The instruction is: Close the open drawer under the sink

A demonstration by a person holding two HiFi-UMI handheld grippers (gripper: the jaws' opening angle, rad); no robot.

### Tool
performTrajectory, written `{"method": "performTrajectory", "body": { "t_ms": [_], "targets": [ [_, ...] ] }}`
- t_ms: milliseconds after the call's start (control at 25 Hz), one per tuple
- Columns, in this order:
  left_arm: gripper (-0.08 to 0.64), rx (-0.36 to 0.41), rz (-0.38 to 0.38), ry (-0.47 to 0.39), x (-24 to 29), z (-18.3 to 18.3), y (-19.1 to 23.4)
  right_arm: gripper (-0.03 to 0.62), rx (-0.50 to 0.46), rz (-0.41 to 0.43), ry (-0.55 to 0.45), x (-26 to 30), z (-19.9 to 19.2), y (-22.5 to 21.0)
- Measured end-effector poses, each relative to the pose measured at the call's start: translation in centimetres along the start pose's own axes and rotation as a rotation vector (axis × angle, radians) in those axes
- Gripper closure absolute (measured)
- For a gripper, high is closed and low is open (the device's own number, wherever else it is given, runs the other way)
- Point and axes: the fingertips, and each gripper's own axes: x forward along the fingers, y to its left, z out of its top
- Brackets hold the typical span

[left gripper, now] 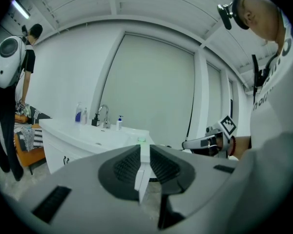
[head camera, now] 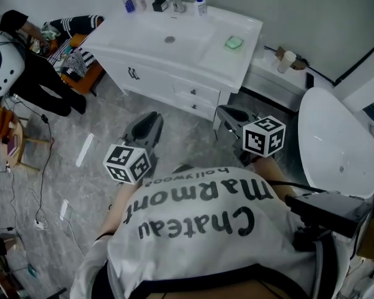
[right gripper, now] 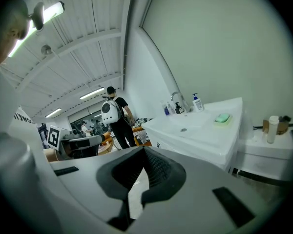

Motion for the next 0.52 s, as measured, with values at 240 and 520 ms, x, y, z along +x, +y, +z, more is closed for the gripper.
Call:
{"method": "performTrajectory", "body": {
  "t_ms": [240, 520],
  "targets": [
    [0.499, 0.002, -0.002, -0.002, -0.08, 0.04, -0.24, 0.581, 0.009, 0.001, 0.007, -0.29, -0.54, 0.25],
    [0.499, 0.003, -0.003, -0.003, -0.51, -0.19, -0.54, 0.581, 0.016, -0.002, 0.006, -0.5, -0.93, 0.29]
  ]
}}
